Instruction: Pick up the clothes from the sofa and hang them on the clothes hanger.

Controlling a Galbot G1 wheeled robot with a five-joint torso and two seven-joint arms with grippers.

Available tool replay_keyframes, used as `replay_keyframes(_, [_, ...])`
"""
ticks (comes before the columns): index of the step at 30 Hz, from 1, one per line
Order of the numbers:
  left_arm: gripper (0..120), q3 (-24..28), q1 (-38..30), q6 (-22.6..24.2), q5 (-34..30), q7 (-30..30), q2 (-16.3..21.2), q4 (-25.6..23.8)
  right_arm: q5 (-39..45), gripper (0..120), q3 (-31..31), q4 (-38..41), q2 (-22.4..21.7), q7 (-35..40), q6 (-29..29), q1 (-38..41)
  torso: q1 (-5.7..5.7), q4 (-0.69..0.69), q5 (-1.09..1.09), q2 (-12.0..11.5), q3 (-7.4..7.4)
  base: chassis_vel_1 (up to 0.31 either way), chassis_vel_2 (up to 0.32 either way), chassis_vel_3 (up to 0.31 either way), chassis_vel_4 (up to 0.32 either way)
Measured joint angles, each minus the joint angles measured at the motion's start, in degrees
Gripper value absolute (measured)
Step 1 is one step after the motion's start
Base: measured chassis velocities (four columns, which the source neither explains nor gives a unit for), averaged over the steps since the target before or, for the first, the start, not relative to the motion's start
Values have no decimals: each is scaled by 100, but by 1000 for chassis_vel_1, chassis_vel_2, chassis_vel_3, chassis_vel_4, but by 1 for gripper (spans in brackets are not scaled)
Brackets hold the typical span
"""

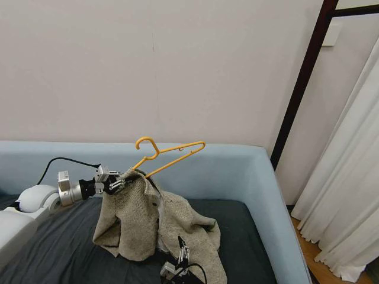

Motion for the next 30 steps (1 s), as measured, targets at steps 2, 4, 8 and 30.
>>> replay_keyframes(2, [7, 8, -14, 0, -11, 7, 4, 10, -8, 100, 20, -96, 108, 62, -14, -8, 0, 0, 0, 0, 0, 0, 0, 0, 0])
replay_keyframes(4, [7, 32, -48, 0, -45, 25, 20, 29, -19, 100, 91, -349, 311, 162, -40, -16, 0, 0, 0, 0, 0, 0, 0, 0, 0])
replay_keyframes(8, [7, 77, -88, -3, -88, 50, 29, 64, -200, 100, 263, -712, 546, 251, -40, -18, 0, 0, 1, 0, 0, 0, 0, 0, 0])
replay_keyframes(30, [7, 51, -15, 5, -105, 80, 77, 1, -790, 100, 694, -1004, 402, 287, -193, -271, 1, -1, 0, 0, 0, 0, 0, 0, 0])
